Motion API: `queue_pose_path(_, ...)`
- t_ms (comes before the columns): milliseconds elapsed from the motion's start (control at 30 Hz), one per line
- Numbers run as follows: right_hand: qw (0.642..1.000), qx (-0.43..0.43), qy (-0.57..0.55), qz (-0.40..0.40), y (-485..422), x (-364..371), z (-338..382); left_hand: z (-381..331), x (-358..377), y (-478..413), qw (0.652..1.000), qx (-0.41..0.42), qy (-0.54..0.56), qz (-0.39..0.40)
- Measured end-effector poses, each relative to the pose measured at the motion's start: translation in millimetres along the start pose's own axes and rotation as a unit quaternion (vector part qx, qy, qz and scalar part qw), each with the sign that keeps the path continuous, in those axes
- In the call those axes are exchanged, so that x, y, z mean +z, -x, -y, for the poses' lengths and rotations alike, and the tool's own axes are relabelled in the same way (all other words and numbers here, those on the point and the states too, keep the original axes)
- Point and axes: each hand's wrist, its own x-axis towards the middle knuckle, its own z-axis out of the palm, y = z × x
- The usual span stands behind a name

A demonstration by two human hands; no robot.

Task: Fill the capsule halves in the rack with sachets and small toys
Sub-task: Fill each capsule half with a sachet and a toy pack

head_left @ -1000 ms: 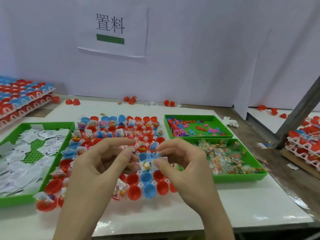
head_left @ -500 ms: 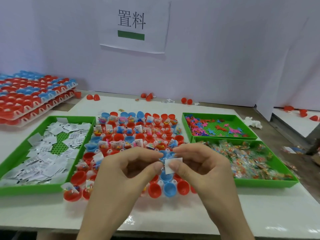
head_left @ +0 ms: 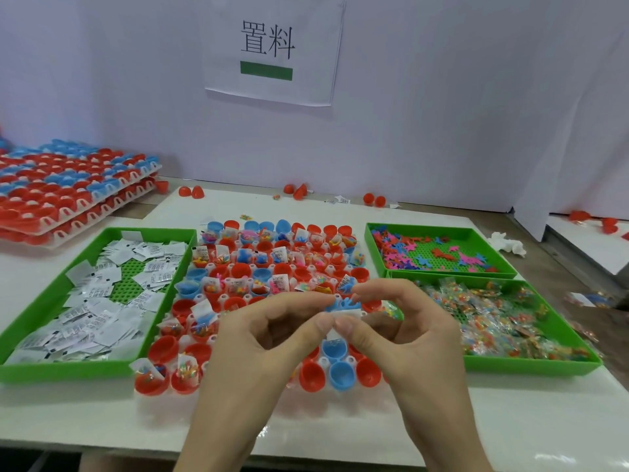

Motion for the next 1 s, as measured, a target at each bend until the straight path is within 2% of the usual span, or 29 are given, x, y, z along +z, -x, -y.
queue_pose_path(200,0.999,0.004,-0.023,-0.037,-2.0,0.4,-2.6,-0.4,0.1,0.4,0.999,-0.023,0.023,-0.027)
queue_pose_path(367,0.998,0.009,-0.043,-0.035,-1.7,1.5,-3.3,5.5,-1.6,-1.1,0.999,-0.029,0.03,0.007)
queue_pose_path(733,0.994,0.006,-0.106,-0.026,-1.3,4.0,-1.4,1.0,1.5,-0.4,0.999,0.014,0.007,0.039)
queue_pose_path(1000,0.998,-0.013,-0.041,-0.038,-1.5,7.6,-3.2,0.6,-1.9,-1.4,1.0,0.024,-0.019,-0.005)
